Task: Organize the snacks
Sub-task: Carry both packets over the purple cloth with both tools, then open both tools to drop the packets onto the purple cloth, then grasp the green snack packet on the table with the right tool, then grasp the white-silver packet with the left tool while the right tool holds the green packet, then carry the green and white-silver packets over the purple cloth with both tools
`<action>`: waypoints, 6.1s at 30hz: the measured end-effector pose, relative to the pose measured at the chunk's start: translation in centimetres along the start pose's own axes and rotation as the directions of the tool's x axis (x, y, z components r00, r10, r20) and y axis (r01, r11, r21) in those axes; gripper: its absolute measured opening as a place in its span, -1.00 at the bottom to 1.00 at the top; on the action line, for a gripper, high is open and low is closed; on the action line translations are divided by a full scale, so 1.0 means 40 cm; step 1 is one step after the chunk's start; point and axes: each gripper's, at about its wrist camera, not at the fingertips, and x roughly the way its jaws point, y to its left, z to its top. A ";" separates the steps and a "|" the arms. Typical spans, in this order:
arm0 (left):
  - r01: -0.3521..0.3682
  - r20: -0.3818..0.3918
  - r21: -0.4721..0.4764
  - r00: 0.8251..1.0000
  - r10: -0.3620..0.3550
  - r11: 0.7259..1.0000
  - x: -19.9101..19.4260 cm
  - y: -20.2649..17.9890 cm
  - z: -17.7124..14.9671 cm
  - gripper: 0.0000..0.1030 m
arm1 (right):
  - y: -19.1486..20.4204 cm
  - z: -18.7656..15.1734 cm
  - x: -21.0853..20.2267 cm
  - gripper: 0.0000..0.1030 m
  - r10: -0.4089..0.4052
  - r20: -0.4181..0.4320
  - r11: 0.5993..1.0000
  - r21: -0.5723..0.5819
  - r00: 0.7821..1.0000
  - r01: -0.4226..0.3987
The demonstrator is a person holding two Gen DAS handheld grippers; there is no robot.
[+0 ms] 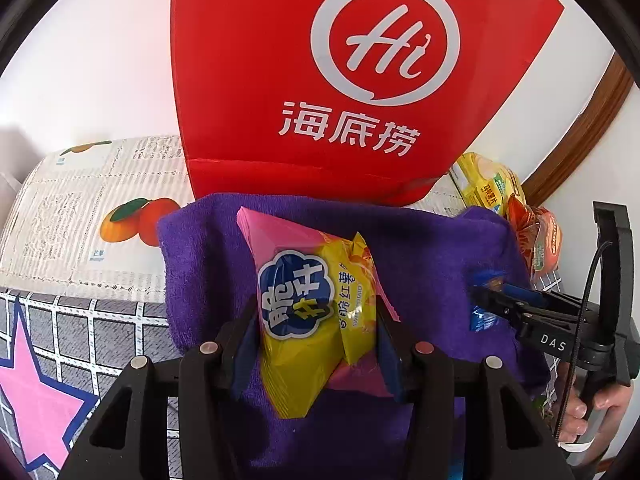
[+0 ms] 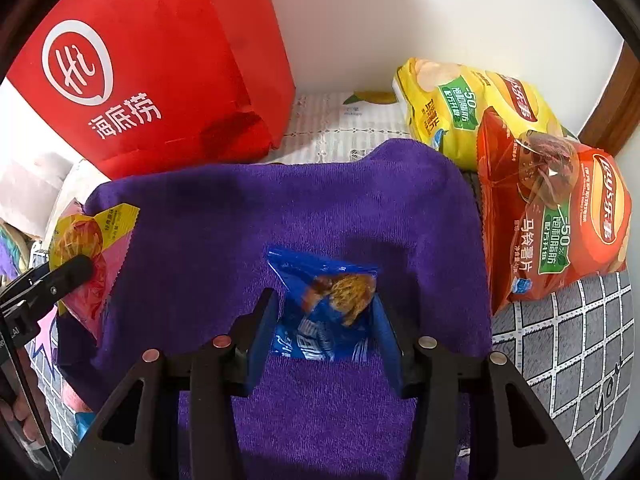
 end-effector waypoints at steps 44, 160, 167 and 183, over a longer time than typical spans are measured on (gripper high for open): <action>0.077 0.151 0.032 0.985 -0.081 0.996 -0.199 -0.021 0.017 0.53 | -0.019 -0.195 -0.341 0.22 -0.105 0.202 0.994 0.034 0.974 0.100; 0.027 -0.081 0.384 0.997 0.005 0.923 -0.167 -0.287 -0.598 -0.04 | 0.011 -0.836 -0.475 0.03 0.001 0.266 0.993 0.115 0.964 -0.033; 0.102 -0.069 0.334 0.994 -0.084 0.937 -0.227 -0.260 -0.573 -0.09 | 0.025 -0.815 -0.492 0.03 -0.015 0.283 0.995 0.098 0.959 -0.014; 0.047 0.100 0.286 0.992 -0.079 0.957 -0.392 -0.167 -0.366 -0.09 | 0.082 -0.551 -0.552 0.03 -0.011 0.372 1.000 0.010 0.928 0.008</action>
